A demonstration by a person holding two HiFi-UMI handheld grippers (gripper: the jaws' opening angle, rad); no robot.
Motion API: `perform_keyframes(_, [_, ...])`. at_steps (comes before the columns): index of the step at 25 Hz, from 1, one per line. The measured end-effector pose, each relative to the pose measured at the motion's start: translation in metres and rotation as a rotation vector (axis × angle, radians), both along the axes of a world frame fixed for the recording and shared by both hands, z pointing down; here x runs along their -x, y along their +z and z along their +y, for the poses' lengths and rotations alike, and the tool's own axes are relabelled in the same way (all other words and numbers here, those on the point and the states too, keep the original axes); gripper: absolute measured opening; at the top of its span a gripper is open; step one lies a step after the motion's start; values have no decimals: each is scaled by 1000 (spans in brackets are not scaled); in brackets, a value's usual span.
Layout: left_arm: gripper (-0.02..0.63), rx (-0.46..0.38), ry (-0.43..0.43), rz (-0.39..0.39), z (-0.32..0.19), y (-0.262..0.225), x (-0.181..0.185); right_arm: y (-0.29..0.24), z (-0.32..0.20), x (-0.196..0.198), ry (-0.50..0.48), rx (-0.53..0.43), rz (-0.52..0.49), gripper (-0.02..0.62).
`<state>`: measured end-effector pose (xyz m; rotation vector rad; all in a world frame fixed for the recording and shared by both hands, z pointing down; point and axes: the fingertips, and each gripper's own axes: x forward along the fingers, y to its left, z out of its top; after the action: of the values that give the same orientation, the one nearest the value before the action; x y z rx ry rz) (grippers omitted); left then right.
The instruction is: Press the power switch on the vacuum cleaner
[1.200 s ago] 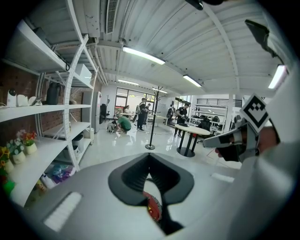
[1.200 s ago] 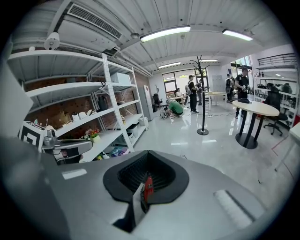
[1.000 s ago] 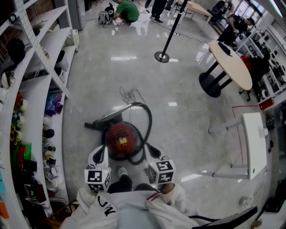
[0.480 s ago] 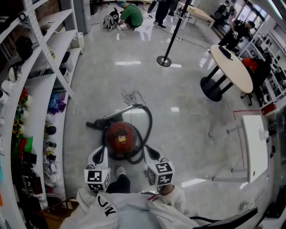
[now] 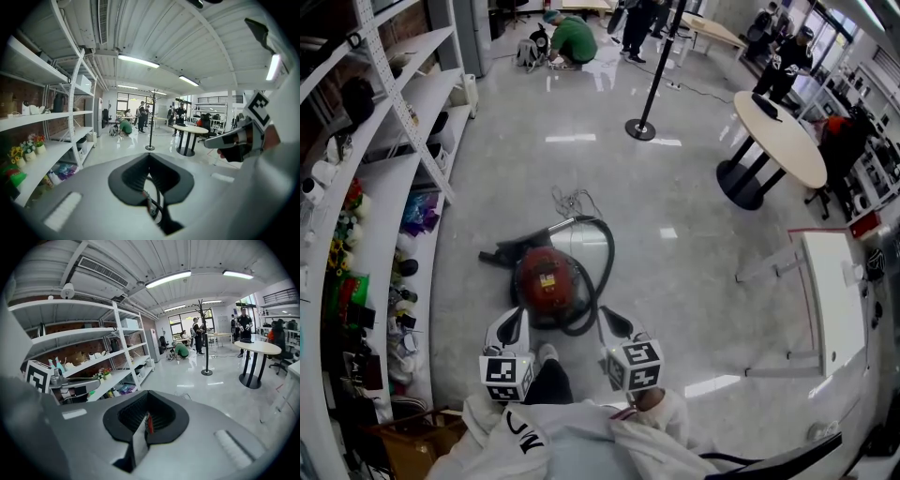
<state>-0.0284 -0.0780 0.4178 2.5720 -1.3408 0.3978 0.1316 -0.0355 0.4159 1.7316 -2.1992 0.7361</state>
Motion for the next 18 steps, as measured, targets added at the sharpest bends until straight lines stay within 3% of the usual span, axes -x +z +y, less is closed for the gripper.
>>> perform_keyframes(18, [0, -48, -37, -37, 116, -9, -20, -4, 107, -21, -35, -57, -48, 0])
